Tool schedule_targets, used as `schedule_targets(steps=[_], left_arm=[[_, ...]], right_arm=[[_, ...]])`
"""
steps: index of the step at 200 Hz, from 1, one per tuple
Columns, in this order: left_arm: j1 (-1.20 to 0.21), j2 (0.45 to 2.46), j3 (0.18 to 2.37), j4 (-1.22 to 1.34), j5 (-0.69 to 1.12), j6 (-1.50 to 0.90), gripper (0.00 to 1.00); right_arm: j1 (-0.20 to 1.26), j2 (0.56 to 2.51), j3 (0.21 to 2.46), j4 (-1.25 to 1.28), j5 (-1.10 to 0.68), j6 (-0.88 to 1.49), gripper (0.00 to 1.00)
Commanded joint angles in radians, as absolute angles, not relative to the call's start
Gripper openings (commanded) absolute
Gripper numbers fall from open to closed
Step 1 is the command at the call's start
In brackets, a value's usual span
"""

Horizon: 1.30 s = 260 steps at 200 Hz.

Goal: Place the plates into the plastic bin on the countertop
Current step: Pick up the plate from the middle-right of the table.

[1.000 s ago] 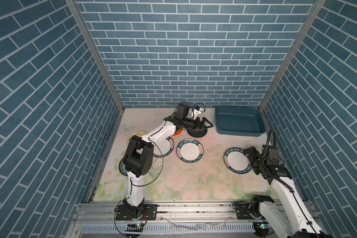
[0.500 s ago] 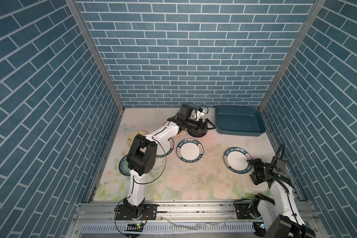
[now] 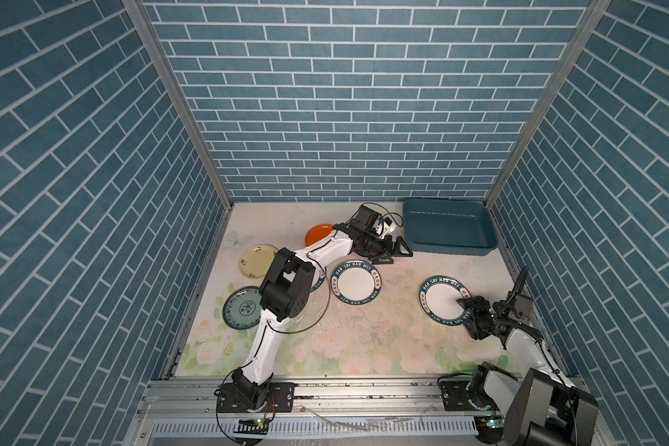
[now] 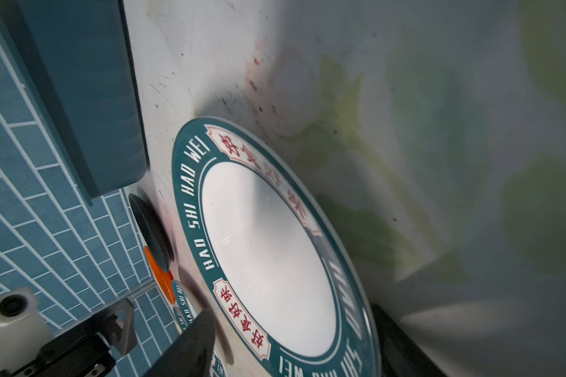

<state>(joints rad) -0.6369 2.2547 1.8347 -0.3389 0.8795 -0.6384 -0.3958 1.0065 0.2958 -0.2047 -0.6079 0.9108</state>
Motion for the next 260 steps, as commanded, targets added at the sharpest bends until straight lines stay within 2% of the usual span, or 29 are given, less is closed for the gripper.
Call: schedule_targets(steps=[1, 31, 66, 135, 188, 254, 260], left_arm=[[-0.652, 2.31, 1.912, -0.418, 0.84, -0.614, 1.0], [-0.683, 2.406, 2.013, -0.502, 0.797, -0.588, 1.0], [-0.696, 2.483, 2.062, -0.46, 0.776, -0.649, 1.0], [-0.728, 2.581, 2.166, -0.472, 0.761, -0.691, 1.0], [-0.732, 2.638, 2.245, -0.507, 0.789, -0.707, 1.0], [-0.734, 2.672, 2.302, -0.531, 0.819, -0.705, 1.0], [-0.734, 2.672, 2.303, -0.532, 0.818, -0.705, 1.0]], right_arm=[[-0.399, 1.037, 0.267, -0.149, -0.6, 0.886, 0.69], [-0.399, 1.049, 0.242, -0.107, -0.594, 0.879, 0.63], [-0.397, 1.066, 0.218, -0.062, -0.597, 0.869, 0.59], [-0.387, 1.213, 0.244, 0.085, -0.712, 0.856, 0.52], [-0.282, 1.356, 0.314, 0.089, -0.752, 0.813, 0.5], [-0.2, 1.459, 0.395, 0.138, -0.716, 0.852, 0.27], [-0.197, 1.459, 0.399, 0.14, -0.71, 0.856, 0.22]])
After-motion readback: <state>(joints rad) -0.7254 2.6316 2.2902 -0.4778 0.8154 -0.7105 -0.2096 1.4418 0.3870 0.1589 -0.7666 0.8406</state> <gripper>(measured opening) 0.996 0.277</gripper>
